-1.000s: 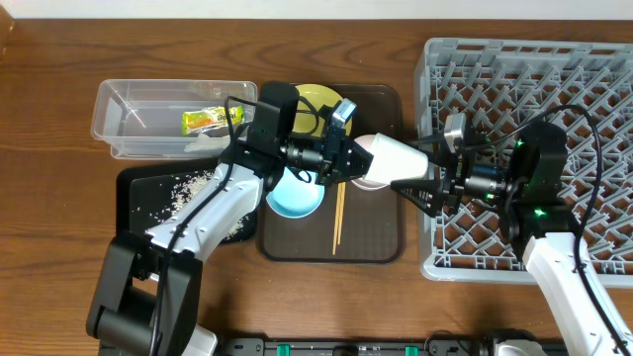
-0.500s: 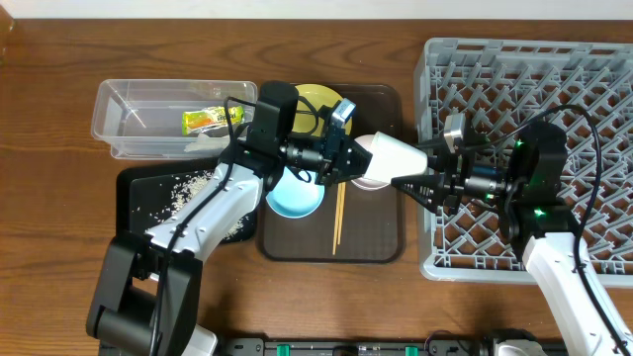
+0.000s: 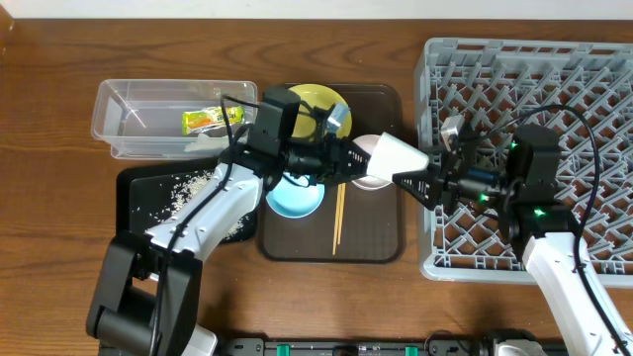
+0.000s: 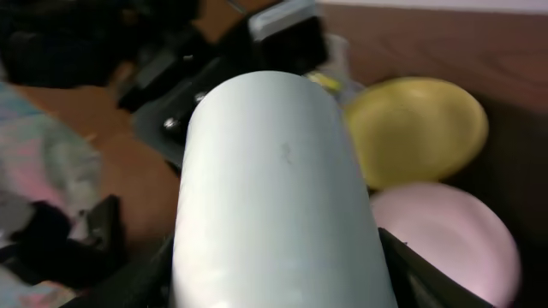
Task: Sort waste into correct bins and load items into the dishwasher rack
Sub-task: 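Hand the white cup from the left gripper to the right gripper, then place the white cup into the dishwasher rack with the right gripper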
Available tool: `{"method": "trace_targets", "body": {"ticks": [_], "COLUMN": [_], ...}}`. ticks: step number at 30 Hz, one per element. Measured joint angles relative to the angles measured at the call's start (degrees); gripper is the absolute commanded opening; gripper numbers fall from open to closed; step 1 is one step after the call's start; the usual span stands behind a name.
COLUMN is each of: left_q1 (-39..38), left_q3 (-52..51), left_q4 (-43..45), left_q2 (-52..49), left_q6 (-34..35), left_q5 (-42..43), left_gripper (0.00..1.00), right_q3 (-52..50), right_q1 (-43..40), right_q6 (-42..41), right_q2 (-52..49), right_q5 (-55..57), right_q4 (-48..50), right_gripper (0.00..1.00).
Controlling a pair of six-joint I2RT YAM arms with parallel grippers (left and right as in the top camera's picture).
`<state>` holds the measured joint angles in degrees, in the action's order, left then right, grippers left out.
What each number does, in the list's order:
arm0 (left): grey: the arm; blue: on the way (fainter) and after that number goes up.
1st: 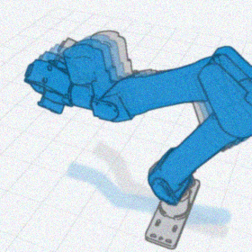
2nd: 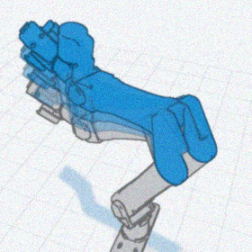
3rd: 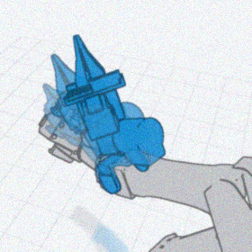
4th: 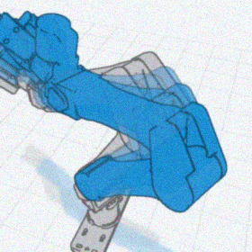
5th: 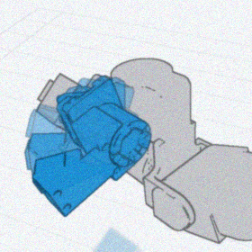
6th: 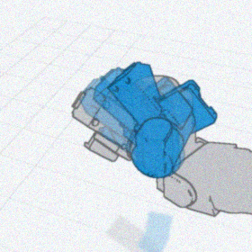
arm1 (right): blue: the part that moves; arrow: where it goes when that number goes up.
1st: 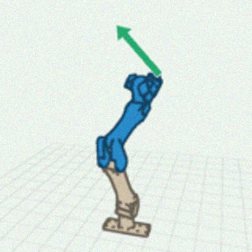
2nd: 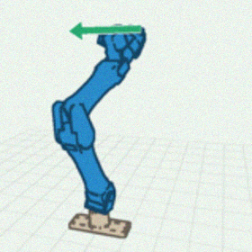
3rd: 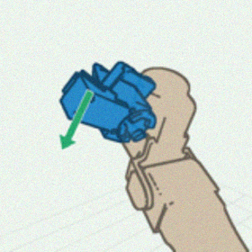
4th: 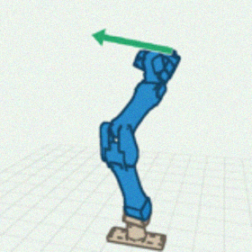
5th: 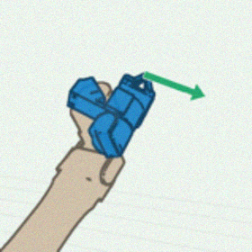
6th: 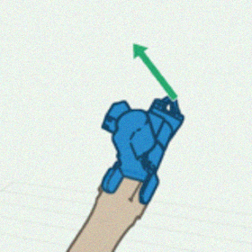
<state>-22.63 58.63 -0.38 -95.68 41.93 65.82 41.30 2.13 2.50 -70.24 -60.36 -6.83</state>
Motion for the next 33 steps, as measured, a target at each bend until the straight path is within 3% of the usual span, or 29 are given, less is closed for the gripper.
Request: {"method": "trace_targets", "body": {"ticks": [4, 8, 12, 19, 26, 33], "left_q1": [0.6, 2.6, 4.0, 4.2, 4.2, 4.2], "left_q3": [0.0, 0.0, -0.1, -0.1, -0.1, -0.1], "left_q4": [-7.5, -15.5, -23.4, -31.9, -32.5, -32.6], "left_q2": [0.0, 1.4, 6.5, 16.7, 19.1, 19.1], "left_q6": [-7.1, -13.8, -18.9, -22.7, -23.3, -23.8], "left_q5": [-8.8, -17.3, -25.7, -39.5, -45.3, -46.6], "left_gripper": [0.40, 0.41, 0.41, 0.46, 0.47, 0.48], "right_q3": [0.0, 2.5, 10.4, 24.3, 25.8, 25.9], "right_q1": [0.0, -0.4, -2.2, -5.8, -9.3, -12.5], "right_q6": [0.1, -0.2, -0.4, -0.5, -3.4, -5.2], "right_q2": [0.0, 1.2, 2.5, 4.0, 2.3, -4.9], "right_q5": [6.8, 14.4, 22.9, 38.6, 52.7, 58.0], "right_q4": [-4.4, -16.5, -29.2, -45.9, -53.2, -55.4], "right_gripper": [0.38, 0.33, 0.16, 0.01, 0.01, 0.01]}}
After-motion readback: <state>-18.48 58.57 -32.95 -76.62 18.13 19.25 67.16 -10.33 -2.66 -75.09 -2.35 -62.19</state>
